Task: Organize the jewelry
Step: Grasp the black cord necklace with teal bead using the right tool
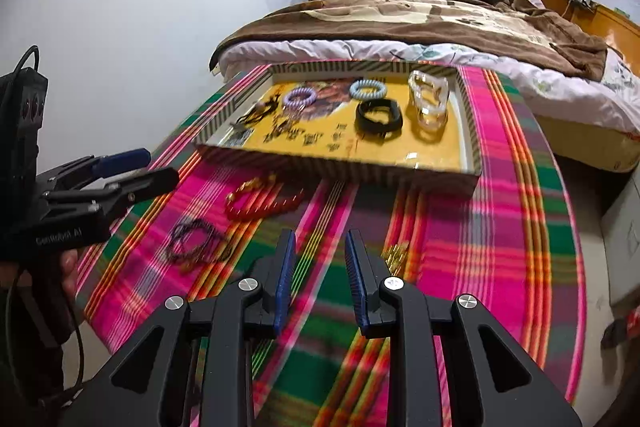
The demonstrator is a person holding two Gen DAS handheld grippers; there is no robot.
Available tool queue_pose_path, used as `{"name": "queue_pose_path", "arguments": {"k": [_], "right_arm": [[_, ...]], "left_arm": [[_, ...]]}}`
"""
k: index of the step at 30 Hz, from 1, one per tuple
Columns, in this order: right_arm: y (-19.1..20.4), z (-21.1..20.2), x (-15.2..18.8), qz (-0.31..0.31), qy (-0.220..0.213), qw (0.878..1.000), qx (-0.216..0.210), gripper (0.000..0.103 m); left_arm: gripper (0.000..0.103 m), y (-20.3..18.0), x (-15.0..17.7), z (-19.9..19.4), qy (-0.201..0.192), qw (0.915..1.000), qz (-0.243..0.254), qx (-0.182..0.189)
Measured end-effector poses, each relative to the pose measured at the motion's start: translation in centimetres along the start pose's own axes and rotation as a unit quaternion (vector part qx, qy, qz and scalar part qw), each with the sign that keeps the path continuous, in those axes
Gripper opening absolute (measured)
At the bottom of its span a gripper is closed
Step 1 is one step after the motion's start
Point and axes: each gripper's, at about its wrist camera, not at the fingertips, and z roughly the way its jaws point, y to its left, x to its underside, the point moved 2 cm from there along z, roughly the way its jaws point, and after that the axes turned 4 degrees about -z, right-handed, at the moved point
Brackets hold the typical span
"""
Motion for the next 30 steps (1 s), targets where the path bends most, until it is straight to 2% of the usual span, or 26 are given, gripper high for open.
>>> {"name": "queue_pose_path", "arguments": {"k": [6, 8, 9, 10, 15, 22, 27, 29, 30], "right_arm": [[1.1, -0.1, 3.0, 0.013, 0.017, 1.0, -0.005, 0.027], [1.5, 0.0, 3.6, 0.016, 0.021, 1.0, -0.01, 0.035], [1.7, 0.2, 3.9, 0.015, 0.025, 0.999, -0.012, 0.047], [2.2, 0.3, 4.2, 0.009, 0.026, 1.0, -0.014, 0.056], [4.8, 1.2, 4.6, -0.032, 0.025, 0.999, -0.028, 0.056], [7.1, 3.3, 4.7, -0.095, 0.044, 0.994, 0.021, 0.056], [6.2, 4.0, 5.2, -0.086, 0.056, 0.994, 0.045, 0.056], [5.7, 3.7, 5.4, -0.079, 0.052, 0.994, 0.047, 0.052], [5.5, 3.6, 5.5, -0.078, 0.049, 0.994, 0.051, 0.043]], "left_arm": [[0.075, 2.1, 1.3, -1.5, -0.005, 0.9995, -0.021, -0.024], [0.075, 2.9, 1.6, -1.7, -0.007, 0.9991, -0.029, -0.03], [0.075, 3.1, 1.7, -1.8, -0.007, 0.999, -0.03, -0.031], [0.075, 3.2, 1.8, -1.8, -0.006, 0.9989, -0.032, -0.034], [0.075, 3.3, 2.3, -1.4, 0.0, 0.999, -0.036, -0.026], [0.075, 3.3, 2.5, -0.9, 0.005, 0.9989, -0.038, -0.025], [0.075, 3.5, 2.4, -0.3, 0.01, 0.9989, -0.041, -0.023], [0.075, 3.4, 2.4, -0.1, 0.012, 0.9989, -0.04, -0.023], [0.075, 3.3, 2.3, 0.1, 0.014, 0.9989, -0.04, -0.022]]}}
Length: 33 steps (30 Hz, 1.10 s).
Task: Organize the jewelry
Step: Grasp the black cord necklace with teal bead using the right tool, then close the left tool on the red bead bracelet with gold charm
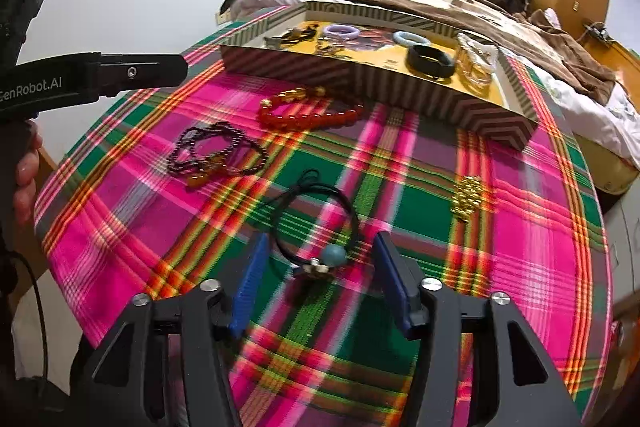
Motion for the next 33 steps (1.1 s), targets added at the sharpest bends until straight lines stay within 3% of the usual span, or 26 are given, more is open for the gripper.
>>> {"name": "queue_pose_path", "arguments": {"k": [1, 3, 12, 20, 33], "right_arm": [[-0.2, -0.1, 0.0, 0.002, -0.001, 1.0, 0.002, 0.028], [-0.8, -0.3, 0.2, 0.01, -0.002, 1.0, 0.009, 0.021], [-3.9, -2.5, 0.7, 0.06, -0.038, 0.997, 0.002, 0.021], [-6.7, -5.9, 0.2, 0.093, -0.085, 0.992, 0.012, 0.021], [-8.5, -6.0, 0.0, 0.108, -0.099, 0.989, 0.008, 0.021]], "left_arm": [[0.075, -0.1, -0.1, 0.2, 0.002, 1.0, 0.0, 0.0], [0.075, -0.4, -0.2, 0.5, 0.004, 1.0, 0.003, 0.002], [0.075, -2.4, -0.8, 3.2, 0.028, 0.9992, 0.022, 0.018], [0.075, -4.1, -2.1, 6.8, 0.052, 0.9981, 0.034, -0.001], [0.073, -4.6, -2.4, 10.9, 0.08, 0.9958, 0.041, -0.02]]}}
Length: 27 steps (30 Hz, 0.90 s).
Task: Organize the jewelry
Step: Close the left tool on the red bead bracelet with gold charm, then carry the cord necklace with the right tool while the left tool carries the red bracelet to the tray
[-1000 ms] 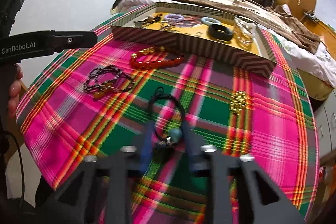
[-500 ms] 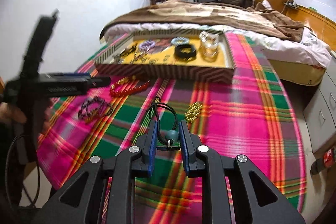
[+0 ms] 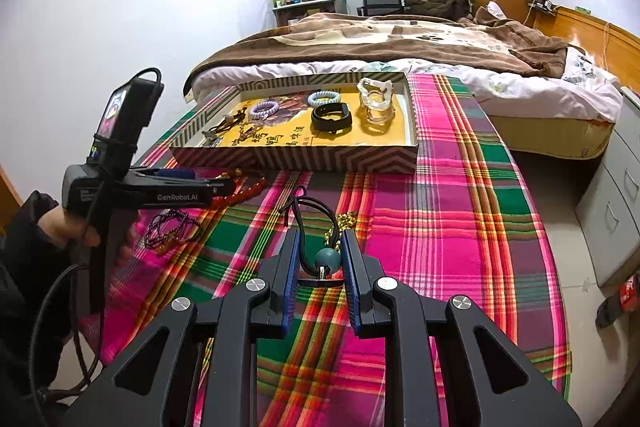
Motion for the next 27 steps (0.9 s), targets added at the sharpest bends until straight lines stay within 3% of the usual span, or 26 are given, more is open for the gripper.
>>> {"name": "queue_pose_path", "arguments": {"k": [6, 9, 11, 14, 27], "right_arm": [[-0.2, 0.1, 0.1, 0.001, 0.0, 1.0, -0.002, 0.021], [-0.2, 0.2, 0.1, 0.002, 0.001, 1.0, -0.002, 0.021], [-0.3, 0.2, 0.0, 0.002, 0.001, 1.0, -0.001, 0.021], [-0.3, 0.2, 0.1, 0.002, 0.002, 1.0, 0.001, 0.021], [-0.1, 0.1, -0.3, 0.004, -0.003, 1.0, 0.009, 0.021]], "left_arm": [[0.055, -0.7, -0.5, 0.3, -0.004, 0.9997, 0.022, -0.011], [0.04, -0.8, -0.7, 0.3, -0.004, 0.9996, 0.024, -0.012], [0.021, -1.0, -0.8, 0.3, -0.005, 0.9995, 0.028, -0.011], [0.009, -1.2, -0.7, 0.2, -0.006, 0.9993, 0.034, -0.012], [0.008, -1.5, -0.1, -2.5, -0.033, 0.9991, 0.027, 0.009]]}}
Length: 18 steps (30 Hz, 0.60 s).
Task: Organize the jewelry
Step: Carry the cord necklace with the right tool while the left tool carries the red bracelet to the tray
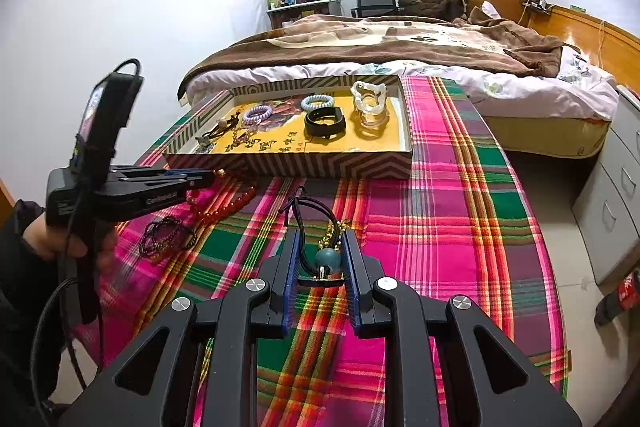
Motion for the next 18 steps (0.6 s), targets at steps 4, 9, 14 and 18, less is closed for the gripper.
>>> {"name": "queue_pose_path", "arguments": {"k": [4, 9, 14, 18], "right_arm": [[0.1, -0.2, -0.2, 0.0, -0.004, 1.0, 0.0, 0.021], [0.2, -0.4, -0.8, -0.002, -0.009, 1.0, 0.002, 0.021], [0.3, -0.8, -1.8, -0.007, -0.02, 1.0, 0.006, 0.021], [0.3, -1.1, -2.5, -0.009, -0.029, 1.0, 0.008, 0.021]], "left_arm": [[0.008, -0.4, -0.3, -1.8, -0.019, 0.9998, 0.003, 0.011], [0.008, -0.7, -0.7, -3.9, -0.039, 0.999, 0.003, 0.021], [0.008, -0.8, -1.3, -5.4, -0.056, 0.9982, 0.006, 0.022], [0.008, -0.6, -2.0, -6.5, -0.069, 0.9974, 0.008, 0.022]]}}
